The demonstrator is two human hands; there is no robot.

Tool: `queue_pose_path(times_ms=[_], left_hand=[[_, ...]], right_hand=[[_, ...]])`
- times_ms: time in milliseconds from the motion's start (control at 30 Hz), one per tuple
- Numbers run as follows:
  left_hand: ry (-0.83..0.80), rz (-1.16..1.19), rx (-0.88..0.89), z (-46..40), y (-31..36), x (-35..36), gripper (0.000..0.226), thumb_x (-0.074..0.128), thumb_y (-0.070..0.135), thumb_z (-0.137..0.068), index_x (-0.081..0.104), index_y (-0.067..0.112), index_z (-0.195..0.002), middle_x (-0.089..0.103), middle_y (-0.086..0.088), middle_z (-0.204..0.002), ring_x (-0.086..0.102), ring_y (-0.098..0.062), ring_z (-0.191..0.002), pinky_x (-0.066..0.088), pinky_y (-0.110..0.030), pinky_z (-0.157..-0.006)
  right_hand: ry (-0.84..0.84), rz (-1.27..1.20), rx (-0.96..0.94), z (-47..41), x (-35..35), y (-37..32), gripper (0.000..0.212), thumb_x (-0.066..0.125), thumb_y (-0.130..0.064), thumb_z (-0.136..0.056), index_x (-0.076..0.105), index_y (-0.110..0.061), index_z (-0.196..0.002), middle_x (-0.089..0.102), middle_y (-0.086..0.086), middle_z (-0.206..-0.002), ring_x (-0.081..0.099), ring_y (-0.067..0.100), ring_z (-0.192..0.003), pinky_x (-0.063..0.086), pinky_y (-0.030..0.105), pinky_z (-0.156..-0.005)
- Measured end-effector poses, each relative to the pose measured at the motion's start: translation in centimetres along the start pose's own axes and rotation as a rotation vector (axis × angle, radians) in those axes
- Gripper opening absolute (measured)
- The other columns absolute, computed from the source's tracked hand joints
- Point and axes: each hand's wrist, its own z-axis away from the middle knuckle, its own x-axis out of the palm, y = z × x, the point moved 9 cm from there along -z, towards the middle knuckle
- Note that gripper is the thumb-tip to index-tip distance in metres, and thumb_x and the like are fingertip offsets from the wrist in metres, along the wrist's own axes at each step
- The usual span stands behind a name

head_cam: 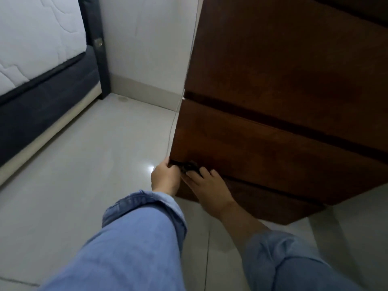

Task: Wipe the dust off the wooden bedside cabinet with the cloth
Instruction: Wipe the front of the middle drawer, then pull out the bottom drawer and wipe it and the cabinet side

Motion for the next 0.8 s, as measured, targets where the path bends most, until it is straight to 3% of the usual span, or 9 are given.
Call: queue_pose_path(times_ms=[67, 133, 167, 267, 400, 533, 667, 767, 800], left_hand=[[0.019, -0.057, 0.015, -0.1, 0.1, 0.2, 0.03, 0.05, 0.021, -0.089, 0.063, 0.021, -0.116, 0.067, -0.015, -0.113, 0.059, -0.038, -0.102, 0.045, -0.035, -0.083], [0.044, -0.098, 0.062, -0.1, 0.0, 0.0, 0.03, 0.051, 0.023, -0.092, 0.061, 0.016, -0.119, 0.066, -0.017, -0.115, 0.058, -0.039, -0.105, 0.046, -0.039, -0.089], [0.05, -0.115, 0.1, 0.1, 0.1, 0.3, 0.031, 0.052, 0.027, -0.093, 0.061, 0.015, -0.119, 0.066, -0.017, -0.115, 0.059, -0.039, -0.105, 0.046, -0.042, -0.09], [0.074, -0.155, 0.165, 0.3, -0.1, 0.6, 0.033, 0.054, 0.035, -0.092, 0.061, 0.013, -0.116, 0.067, -0.015, -0.112, 0.059, -0.037, -0.104, 0.047, -0.044, -0.089], [0.136, -0.232, 0.219, 0.2, -0.3, 0.9, 0.033, 0.056, 0.036, -0.091, 0.059, 0.009, -0.111, 0.065, -0.017, -0.111, 0.059, -0.04, -0.101, 0.048, -0.045, -0.085], [0.239, -0.242, 0.224, 0.1, -0.5, 1.7, 0.043, 0.053, 0.035, -0.093, 0.051, 0.0, -0.118, 0.056, -0.023, -0.12, 0.053, -0.042, -0.109, 0.041, -0.048, -0.089], [0.339, -0.207, 0.218, -0.2, -1.0, 1.4, 0.048, 0.056, 0.037, -0.092, 0.05, -0.003, -0.117, 0.055, -0.024, -0.121, 0.053, -0.042, -0.111, 0.04, -0.048, -0.092], [0.37, -0.201, 0.232, -0.4, -1.2, 1.3, 0.048, 0.059, 0.042, -0.09, 0.051, 0.0, -0.112, 0.059, -0.021, -0.118, 0.057, -0.04, -0.11, 0.043, -0.047, -0.091], [0.372, -0.2, 0.231, -0.3, -1.2, 1.1, 0.048, 0.059, 0.043, -0.089, 0.051, 0.001, -0.111, 0.061, -0.02, -0.118, 0.058, -0.039, -0.11, 0.043, -0.046, -0.091]], right_hand=[[-0.084, -0.213, 0.184, 2.6, 0.4, 1.8, 0.063, 0.066, -0.014, -0.069, 0.054, -0.024, -0.13, 0.06, -0.001, -0.124, 0.056, 0.028, -0.102, 0.051, 0.037, -0.077], [-0.216, -0.559, 0.523, 6.4, 1.7, 5.1, 0.044, 0.053, -0.018, -0.085, 0.052, -0.027, -0.129, 0.058, -0.003, -0.125, 0.054, 0.024, -0.11, 0.051, 0.037, -0.084], [-0.228, -0.705, 0.736, 9.1, 2.2, 7.3, 0.038, 0.051, -0.022, -0.088, 0.054, -0.028, -0.125, 0.061, -0.002, -0.118, 0.058, 0.02, -0.101, 0.052, 0.033, -0.079], [-0.154, -1.086, 1.337, 17.5, 3.8, 12.3, 0.021, 0.053, -0.024, -0.091, 0.062, -0.024, -0.11, 0.063, 0.0, -0.085, 0.057, 0.016, -0.067, 0.047, 0.028, -0.062], [0.023, -1.312, 1.817, 26.9, 5.6, 16.6, 0.027, 0.048, -0.034, -0.091, 0.062, -0.013, -0.101, 0.064, 0.009, -0.096, 0.061, 0.024, -0.084, 0.049, 0.038, -0.085], [-0.049, -1.251, 1.935, 32.4, 6.8, 20.4, 0.056, 0.047, -0.053, -0.09, 0.05, -0.01, -0.125, 0.059, 0.014, -0.117, 0.058, 0.033, -0.107, 0.044, 0.037, -0.089], [0.09, -1.305, 1.863, 34.1, 7.6, 23.1, 0.103, 0.074, -0.065, -0.06, 0.03, -0.026, -0.144, 0.045, 0.012, -0.143, 0.052, 0.039, -0.121, 0.05, 0.05, -0.094], [0.137, -1.393, 1.799, 34.7, 9.9, 24.2, 0.108, 0.077, -0.072, -0.043, 0.045, -0.026, -0.135, 0.053, 0.008, -0.138, 0.058, 0.036, -0.115, 0.052, 0.056, -0.09], [0.184, -1.4, 1.753, 33.8, 8.8, 24.3, 0.096, 0.077, -0.067, -0.051, 0.05, -0.024, -0.132, 0.057, 0.008, -0.134, 0.06, 0.034, -0.113, 0.052, 0.054, -0.091]])
